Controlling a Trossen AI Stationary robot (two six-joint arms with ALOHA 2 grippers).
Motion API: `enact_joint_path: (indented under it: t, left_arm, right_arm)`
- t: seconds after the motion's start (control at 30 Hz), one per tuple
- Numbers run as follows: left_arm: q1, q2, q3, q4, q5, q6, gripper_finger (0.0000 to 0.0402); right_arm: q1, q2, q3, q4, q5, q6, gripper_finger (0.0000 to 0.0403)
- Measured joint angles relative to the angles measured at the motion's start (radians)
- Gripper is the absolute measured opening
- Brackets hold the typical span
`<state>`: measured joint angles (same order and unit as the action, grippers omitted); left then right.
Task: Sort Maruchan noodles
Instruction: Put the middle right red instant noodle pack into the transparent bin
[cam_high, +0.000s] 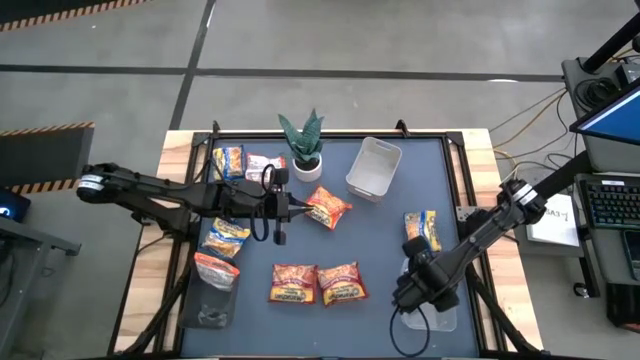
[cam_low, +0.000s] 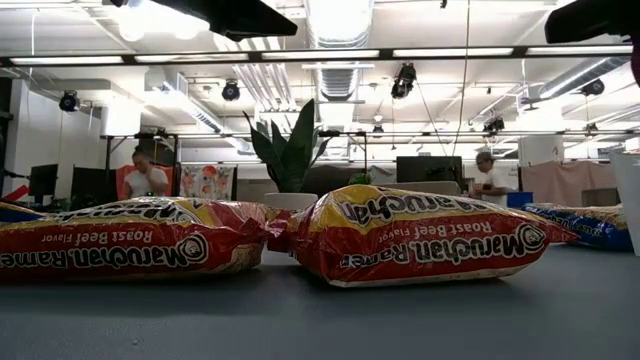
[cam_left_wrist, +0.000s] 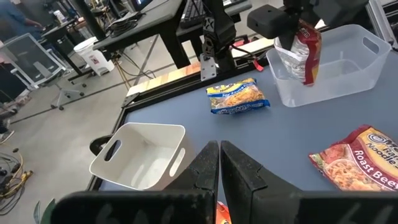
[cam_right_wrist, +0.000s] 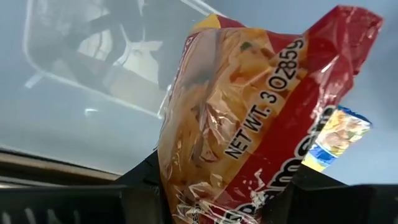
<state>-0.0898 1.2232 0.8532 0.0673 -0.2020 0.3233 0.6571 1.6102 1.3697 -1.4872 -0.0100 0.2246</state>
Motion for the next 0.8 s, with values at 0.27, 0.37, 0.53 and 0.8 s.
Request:
enact_joint_path:
  t: [0.27,0.37,0.53,0.8]
  left_arm:
    - [0.000,0.000,-0.001,-0.005,0.000,0.000,0.0000]
    - [0.000,0.000,-0.003,-0.006,0.000,0.001,0.0000]
    - [0.000,0.000,-0.003,-0.006,0.000,0.001,0.0000]
    - [0.000,0.000,-0.004,-0.006,0.000,0.001,0.0000]
  right_arm:
    - [0.000,0.010,-0.004,0.016,0.014,0.003,0.0146]
    - [0.000,0.010,-0.008,0.034,0.027,0.005,0.0149]
    - [-0.001,0.010,-0.019,0.046,0.093,0.048,0.0150]
    - [0.000,0.010,-0.038,0.061,0.091,0.056,0.0152]
